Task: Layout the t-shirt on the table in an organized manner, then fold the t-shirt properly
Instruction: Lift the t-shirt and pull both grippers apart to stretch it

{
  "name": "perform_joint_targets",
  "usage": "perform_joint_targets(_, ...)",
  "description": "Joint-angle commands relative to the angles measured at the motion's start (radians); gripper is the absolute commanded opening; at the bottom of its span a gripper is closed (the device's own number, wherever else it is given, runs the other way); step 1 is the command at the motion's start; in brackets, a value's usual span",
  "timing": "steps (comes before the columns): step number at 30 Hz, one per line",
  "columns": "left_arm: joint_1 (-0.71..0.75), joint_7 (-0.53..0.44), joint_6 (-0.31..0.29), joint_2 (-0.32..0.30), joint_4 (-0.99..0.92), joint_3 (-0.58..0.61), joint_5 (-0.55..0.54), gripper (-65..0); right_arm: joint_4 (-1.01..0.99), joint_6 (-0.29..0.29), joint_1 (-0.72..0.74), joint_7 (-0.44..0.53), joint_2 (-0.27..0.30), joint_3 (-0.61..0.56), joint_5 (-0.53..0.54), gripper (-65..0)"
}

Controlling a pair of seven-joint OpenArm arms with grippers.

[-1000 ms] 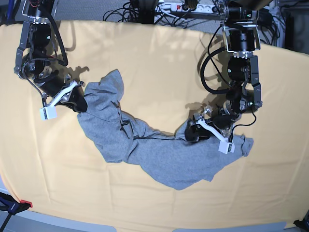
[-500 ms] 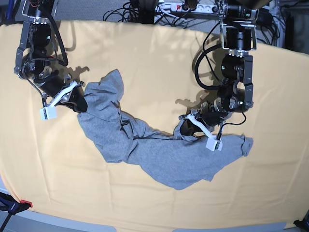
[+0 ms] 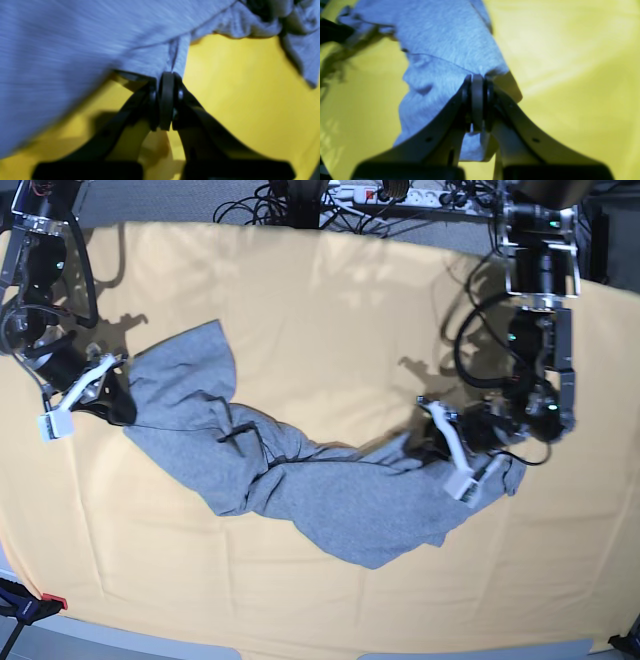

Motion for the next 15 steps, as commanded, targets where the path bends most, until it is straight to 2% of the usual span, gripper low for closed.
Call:
perform_joint_targets(1,-0.022,-0.014,-0.026,-0.038,0.036,-0.004,-0.031,-65.0,0.019,0.002,0.016,0.019,0.031,0.011,0.022,-65.0)
perform_joint_targets(4,-0.022,-0.014,-0.075,-0.14,0.083,-0.004,-0.077,-65.0,0.019,0.002,0.016,0.019,0.072,0.011,0.022,-65.0)
perform_joint_targets(8,-0.022,-0.038,-0.075,-0.268,0.1,-0.004,-0.088,-65.0,0.019,-0.016,0.016,0.019,0.118,0.033,0.022,-65.0)
perform_joint_targets(12,-0.022,-0.043,-0.075,-0.38,0.1,-0.004,-0.1,-65.0,0.019,-0.044,0.016,0.017,0.124,0.104,0.021,-65.0)
perform_joint_targets(15,-0.023,-0.06,-0.075,-0.45,0.1,-0.004,-0.14,-65.0,0.019,-0.045,0.016,0.006,0.125,0.147,0.021,-65.0)
